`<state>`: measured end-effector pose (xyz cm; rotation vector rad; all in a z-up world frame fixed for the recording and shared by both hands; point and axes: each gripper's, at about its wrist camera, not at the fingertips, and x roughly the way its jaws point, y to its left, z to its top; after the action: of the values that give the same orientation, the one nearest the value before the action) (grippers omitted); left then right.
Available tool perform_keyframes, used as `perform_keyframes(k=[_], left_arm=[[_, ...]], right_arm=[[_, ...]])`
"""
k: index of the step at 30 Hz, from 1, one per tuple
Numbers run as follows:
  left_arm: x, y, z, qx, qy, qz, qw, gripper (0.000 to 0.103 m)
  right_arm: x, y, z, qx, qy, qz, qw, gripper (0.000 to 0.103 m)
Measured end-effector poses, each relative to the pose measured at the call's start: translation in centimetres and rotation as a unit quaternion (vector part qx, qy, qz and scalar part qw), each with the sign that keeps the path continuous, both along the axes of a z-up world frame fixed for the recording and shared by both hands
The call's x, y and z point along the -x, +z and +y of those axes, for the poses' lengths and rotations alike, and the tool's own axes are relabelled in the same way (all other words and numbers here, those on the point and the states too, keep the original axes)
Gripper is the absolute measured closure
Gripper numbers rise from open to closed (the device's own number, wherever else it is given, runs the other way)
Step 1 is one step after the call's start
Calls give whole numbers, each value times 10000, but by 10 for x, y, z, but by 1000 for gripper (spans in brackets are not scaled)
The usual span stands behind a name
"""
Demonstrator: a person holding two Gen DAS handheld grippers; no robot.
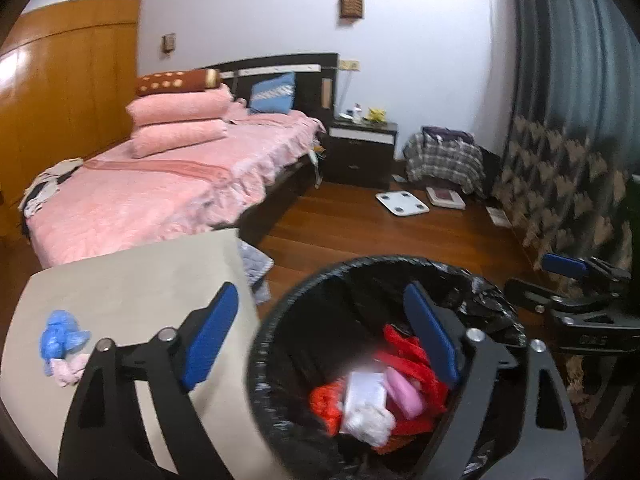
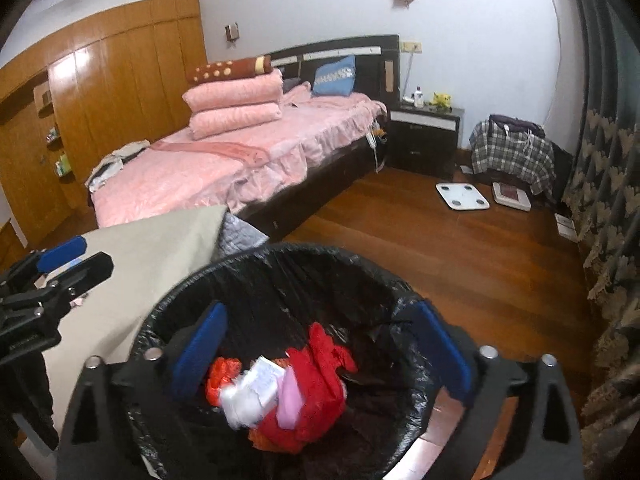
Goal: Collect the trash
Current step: 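Open both grippers over the bin to drop the white bag and red cloth, then move both open grippers back over the blue bag and pink cloth on the table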
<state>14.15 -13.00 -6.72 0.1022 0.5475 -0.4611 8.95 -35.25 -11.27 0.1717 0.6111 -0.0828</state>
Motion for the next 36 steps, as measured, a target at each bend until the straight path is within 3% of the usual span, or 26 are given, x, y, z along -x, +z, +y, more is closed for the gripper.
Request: perform_keyframes(k=[16,36], left_arm=[[7,20,124,-1,1126,-218,9934,12],[-4,-16,310,-199,2649,-5,9641,12]], right_arm=[[-27,30,89,-119,627,-395,9972,6],[-96,2,260,-21,1636,-211,9863,6]])
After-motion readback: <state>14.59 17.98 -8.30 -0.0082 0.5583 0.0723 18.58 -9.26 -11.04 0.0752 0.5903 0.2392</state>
